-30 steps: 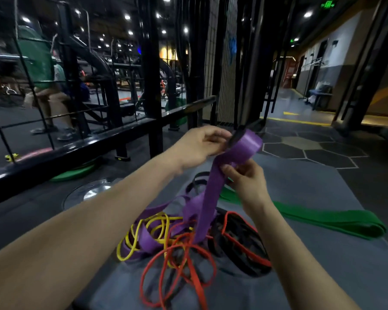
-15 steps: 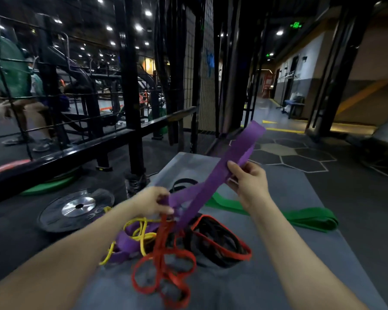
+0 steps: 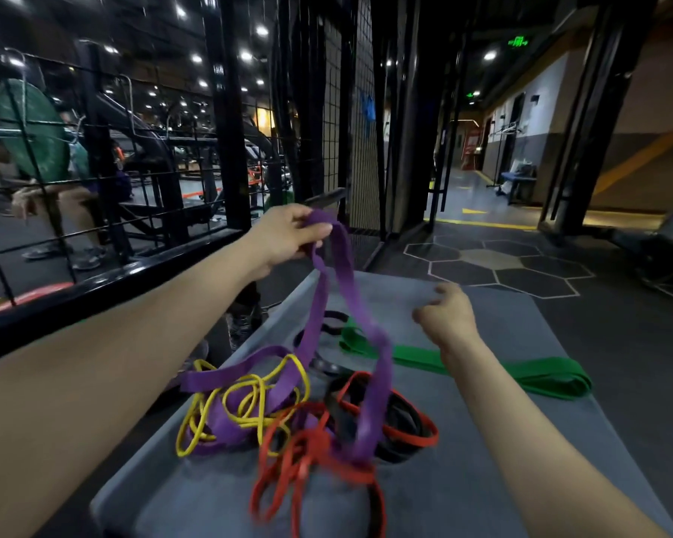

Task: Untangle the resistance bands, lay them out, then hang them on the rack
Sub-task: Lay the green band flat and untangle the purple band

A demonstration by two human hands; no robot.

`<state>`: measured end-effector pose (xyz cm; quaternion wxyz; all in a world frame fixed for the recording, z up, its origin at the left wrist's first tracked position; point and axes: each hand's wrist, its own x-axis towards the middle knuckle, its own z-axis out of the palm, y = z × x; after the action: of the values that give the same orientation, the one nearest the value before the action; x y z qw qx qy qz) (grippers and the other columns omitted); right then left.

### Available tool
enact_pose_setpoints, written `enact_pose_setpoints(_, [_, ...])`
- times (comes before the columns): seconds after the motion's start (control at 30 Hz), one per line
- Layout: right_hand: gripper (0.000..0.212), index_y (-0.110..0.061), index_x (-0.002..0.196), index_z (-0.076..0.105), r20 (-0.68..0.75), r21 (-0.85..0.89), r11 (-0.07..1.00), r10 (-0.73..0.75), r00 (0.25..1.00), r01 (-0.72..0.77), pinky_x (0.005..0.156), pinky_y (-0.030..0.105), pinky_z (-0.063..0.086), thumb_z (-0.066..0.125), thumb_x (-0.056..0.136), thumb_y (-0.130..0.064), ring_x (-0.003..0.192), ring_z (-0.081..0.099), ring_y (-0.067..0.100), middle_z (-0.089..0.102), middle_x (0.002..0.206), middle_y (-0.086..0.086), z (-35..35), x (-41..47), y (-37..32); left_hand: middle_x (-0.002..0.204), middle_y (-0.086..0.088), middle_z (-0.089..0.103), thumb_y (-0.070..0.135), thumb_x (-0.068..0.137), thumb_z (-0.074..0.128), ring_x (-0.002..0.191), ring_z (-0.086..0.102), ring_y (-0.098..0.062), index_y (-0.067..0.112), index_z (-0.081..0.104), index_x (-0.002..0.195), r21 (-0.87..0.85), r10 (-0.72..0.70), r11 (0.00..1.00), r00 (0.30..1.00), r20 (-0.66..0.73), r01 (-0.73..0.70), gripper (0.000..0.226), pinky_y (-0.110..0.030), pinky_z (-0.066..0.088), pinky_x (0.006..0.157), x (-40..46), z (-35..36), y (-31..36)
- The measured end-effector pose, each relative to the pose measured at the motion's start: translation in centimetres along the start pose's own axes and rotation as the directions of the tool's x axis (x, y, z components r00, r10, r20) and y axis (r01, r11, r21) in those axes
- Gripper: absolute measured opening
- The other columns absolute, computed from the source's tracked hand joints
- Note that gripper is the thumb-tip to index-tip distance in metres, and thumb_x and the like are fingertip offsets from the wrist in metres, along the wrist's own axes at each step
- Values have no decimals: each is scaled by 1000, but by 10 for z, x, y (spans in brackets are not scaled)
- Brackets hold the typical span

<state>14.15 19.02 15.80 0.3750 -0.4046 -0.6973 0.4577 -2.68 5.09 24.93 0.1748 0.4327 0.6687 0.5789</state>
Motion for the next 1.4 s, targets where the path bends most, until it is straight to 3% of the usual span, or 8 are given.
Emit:
enact_pose_setpoints(0.2, [80, -10, 140, 31, 351, 30, 952, -295, 889, 304, 98, 38, 45, 76, 76, -24, 117, 49, 20, 47, 126, 5, 22, -31, -35, 100, -8, 66, 11, 88, 59, 82, 67, -12, 11, 61, 99, -172, 81, 983, 989, 122, -60, 11, -27, 58, 78, -14, 25, 26])
enact_pose_setpoints(0.4, [8, -12, 84, 56, 115, 204, 919, -366, 924, 338, 61, 38, 47, 64, 85, -15, 63, 54, 21, 60, 73, 6, 32, -22, -53, 91, 0, 65, 13, 85, 63, 78, 65, -6, 17, 60, 94, -142, 202, 973, 967, 154, -180, 11, -23, 56, 76, -25, 41, 45])
enact_pose_setpoints(0.53, [26, -17, 65, 51, 17, 249, 915, -333, 943, 319, 44, 23, 48, 60, 87, -5, 51, 54, 15, 56, 67, 7, 10, -20, -51, 98, 2, 55, 15, 73, 76, 86, 56, -7, 20, 51, 108, -128, 219, 969, 975, 38, -212, 43, -15, 47, 74, -30, 41, -2])
enact_pose_setpoints(0.63, [26, -15, 65, 53, -78, 373, 896, -228, 971, 240, 41, 18, 46, 60, 89, -11, 47, 52, 10, 53, 61, 5, -3, -18, -52, 99, -2, 61, 41, 55, 79, 89, 59, -14, 13, 54, 109, 189, 125, 966, 959, 255, -176, 66, -30, 50, 83, -42, 54, -67])
enact_pose_setpoints(0.77, [31, -13, 59, 50, -232, 472, 866, -55, 971, 162, 37, 18, 46, 62, 88, -11, 34, 51, 7, 51, 56, 5, -37, -11, -40, 101, 1, 65, 41, 74, 69, 98, 61, -20, 22, 52, 116, 755, -96, 627, 943, 318, -191, 49, -32, 46, 79, -68, 61, -140])
enact_pose_setpoints(0.97, [27, -9, 62, 56, -392, 32, 974, 220, 893, -226, 78, 51, 55, 71, 78, -26, 81, 68, 39, 69, 83, 24, -82, -16, 61, 96, 5, 59, 31, 82, 66, 99, 59, -20, 24, 60, 99, 804, -126, 586, 970, 210, -98, 20, -37, 49, 83, -89, 64, -179])
enact_pose_setpoints(1.17, [39, 5, 102, 62, -256, -282, 833, 413, 874, -476, 75, 32, 48, 76, 76, -21, 98, 64, 35, 65, 99, 19, -99, -61, 127, 118, -1, 55, 24, 82, 67, 109, 56, -19, 22, 56, 122, 804, -88, 566, 956, 278, -182, 41, -34, 46, 93, -102, 79, -183])
enact_pose_setpoints(1.4, [37, -9, 123, 53, -203, -831, 486, 185, 962, -269, 103, 39, 29, 51, 87, -14, 127, 31, 34, 44, 134, 13, -79, -76, 122, 117, 1, 62, 23, 83, 67, 114, 53, -20, 21, 62, 117, 764, -2, 602, 957, 291, -231, 34, -25, 36, 93, -115, 76, -193])
